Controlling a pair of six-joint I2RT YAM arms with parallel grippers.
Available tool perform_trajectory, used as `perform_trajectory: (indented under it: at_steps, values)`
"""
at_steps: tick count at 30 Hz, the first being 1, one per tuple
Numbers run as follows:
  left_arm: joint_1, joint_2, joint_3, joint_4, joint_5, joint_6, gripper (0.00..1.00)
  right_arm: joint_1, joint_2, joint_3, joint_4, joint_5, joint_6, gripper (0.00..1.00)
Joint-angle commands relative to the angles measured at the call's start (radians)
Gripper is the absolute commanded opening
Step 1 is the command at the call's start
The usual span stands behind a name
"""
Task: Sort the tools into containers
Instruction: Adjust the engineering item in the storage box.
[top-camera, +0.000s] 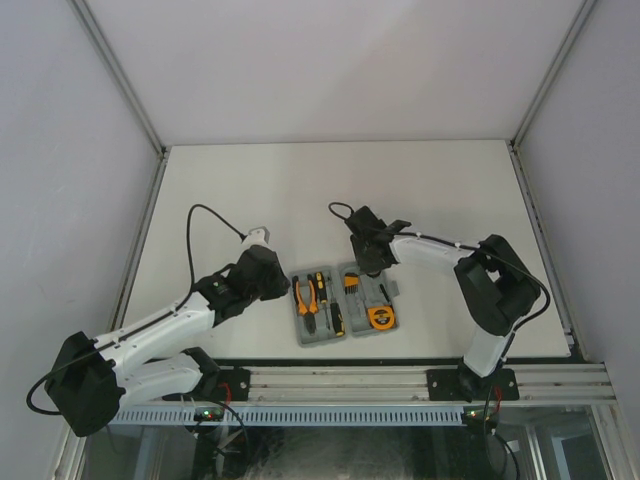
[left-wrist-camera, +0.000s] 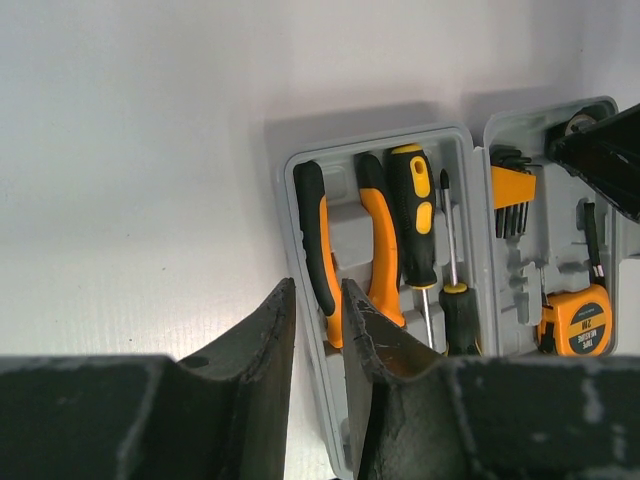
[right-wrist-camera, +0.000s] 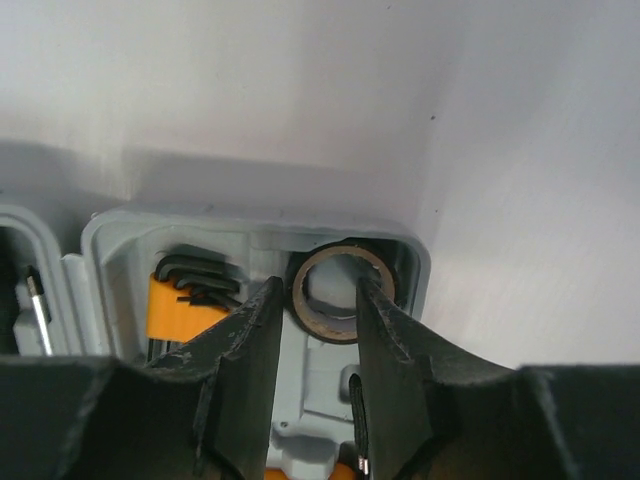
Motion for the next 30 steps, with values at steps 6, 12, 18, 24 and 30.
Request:
perform_trajectory:
  at_steps: [6, 12, 18, 24, 30]
  values:
    - [0.008, -0.019, 0.008, 0.023, 0.008, 0.016, 0.29, 0.002, -0.186, -0.016, 0.074, -0.120, -0.012, 0.37]
    - [0.008, -0.019, 0.008, 0.023, 0.014, 0.014, 0.29, -0.009, -0.242, -0.016, 0.017, -0.058, 0.007, 0.37]
    - [0.009, -0.017, 0.008, 0.023, 0.017, 0.014, 0.29, -0.022, -0.221, -0.020, -0.066, -0.023, 0.016, 0.37]
    - [0.009, -0.015, 0.011, 0.025, 0.021, 0.013, 0.28, -0.028, -0.174, -0.020, -0.079, -0.043, 0.016, 0.37]
    - [0.009, -0.012, 0.013, 0.025, 0.020, 0.015, 0.28, -0.044, -0.129, -0.020, -0.065, -0.072, 0.007, 0.37]
